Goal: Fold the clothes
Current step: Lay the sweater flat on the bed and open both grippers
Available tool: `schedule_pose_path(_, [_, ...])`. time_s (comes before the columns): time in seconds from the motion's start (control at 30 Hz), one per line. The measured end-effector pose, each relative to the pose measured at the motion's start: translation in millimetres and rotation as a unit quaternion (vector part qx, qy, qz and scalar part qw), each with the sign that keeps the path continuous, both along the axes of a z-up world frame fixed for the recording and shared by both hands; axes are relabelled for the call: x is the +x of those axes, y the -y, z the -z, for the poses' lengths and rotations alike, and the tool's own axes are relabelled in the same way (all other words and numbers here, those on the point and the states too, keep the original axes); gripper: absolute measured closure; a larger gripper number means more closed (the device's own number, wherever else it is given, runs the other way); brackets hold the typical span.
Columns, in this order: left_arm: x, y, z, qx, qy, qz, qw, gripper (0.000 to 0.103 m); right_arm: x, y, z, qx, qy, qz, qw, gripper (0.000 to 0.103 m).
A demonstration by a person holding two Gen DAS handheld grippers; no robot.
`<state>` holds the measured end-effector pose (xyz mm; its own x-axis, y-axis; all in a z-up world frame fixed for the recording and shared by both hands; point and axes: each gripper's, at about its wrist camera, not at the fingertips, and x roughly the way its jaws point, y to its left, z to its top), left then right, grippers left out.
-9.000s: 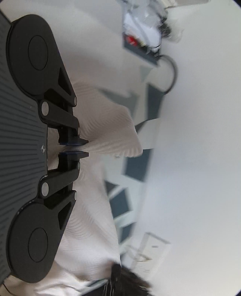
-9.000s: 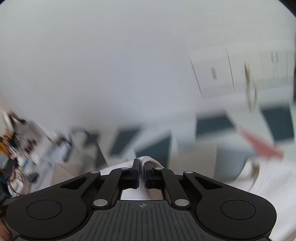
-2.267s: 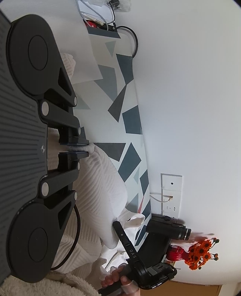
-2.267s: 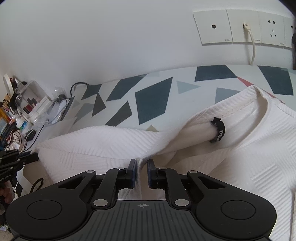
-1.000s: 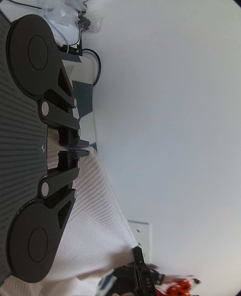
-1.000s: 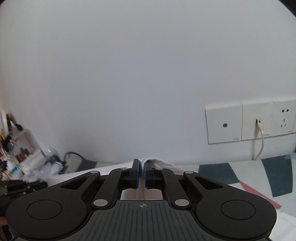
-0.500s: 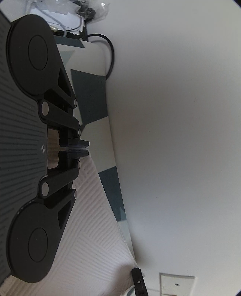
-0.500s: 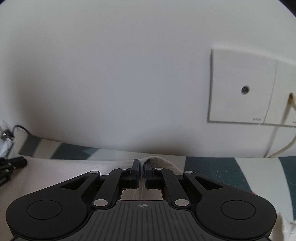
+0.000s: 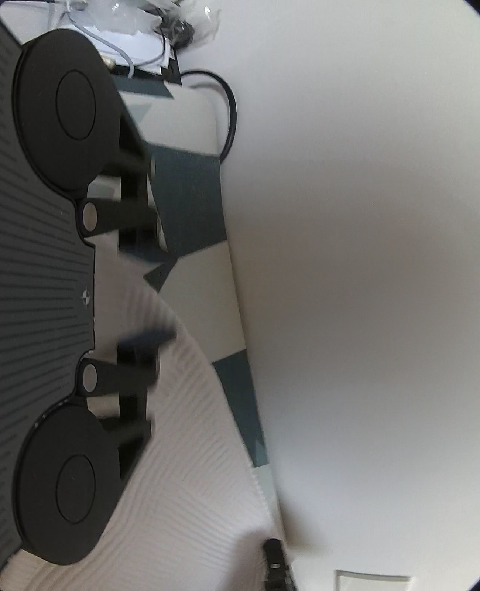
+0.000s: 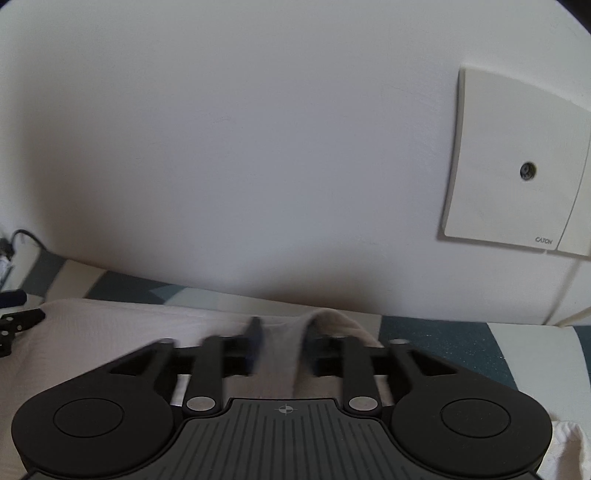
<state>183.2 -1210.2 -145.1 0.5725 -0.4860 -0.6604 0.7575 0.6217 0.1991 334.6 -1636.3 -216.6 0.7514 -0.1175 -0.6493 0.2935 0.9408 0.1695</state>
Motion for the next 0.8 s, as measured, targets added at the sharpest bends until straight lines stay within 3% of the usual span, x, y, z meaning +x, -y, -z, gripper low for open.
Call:
schedule_pose_path(0.03, [-0.6,-5.9,-6.7,-0.011,-0.008,0.004,0.9999,0.053,-10.5,1.0,-8.4,0.001,0.012,0.003,1.0,0.058])
schedule_pose_path(0.1, [-5.9,-22.7,-19.1,-0.028,-0.026,0.015,0.9991,0.053,-35.3,3.7,-24.9,0.004,0.036,0.007,0.999,0.05])
schedule_pose_path(0.23, [-26.4,-67.5,-37.7,-0.048,-0.065,0.042,0.9959,0.043,-95.1,7.7,-43.0,0.016,0.039,0.014,0.999,0.047])
schedule_pose_path(0.37, [-51.7,-104.6,-26.5,-0.027,-0.098,0.069,0.9924,0.04,-152.6,-10.9,-39.7,0.007,-0.012,0.016,1.0,0.046])
schedule_pose_path(0.47, [-68.7,-116.7,-14.7,-0.006,-0.099,0.082,0.9917,0.032,-184.8,-32.3,-33.0,-0.005,-0.039,0.038,0.999,0.043])
schedule_pose_path(0.63, [-88.5,-115.2,-3.6,0.009,-0.087,0.103,0.9908,0.029,-212.4,-66.9,-24.6,-0.022,-0.07,0.063,0.995,0.035])
schedule_pose_path(0.73, [-96.7,-106.0,5.0,0.027,-0.069,0.121,0.9899,0.029,-210.3,-80.9,-18.9,-0.031,-0.092,0.059,0.994,0.032])
schedule_pose_path(0.8, [-96.9,-107.2,6.1,0.017,-0.071,0.12,0.9901,0.038,-206.5,-84.7,-16.3,-0.035,-0.104,0.062,0.992,0.032])
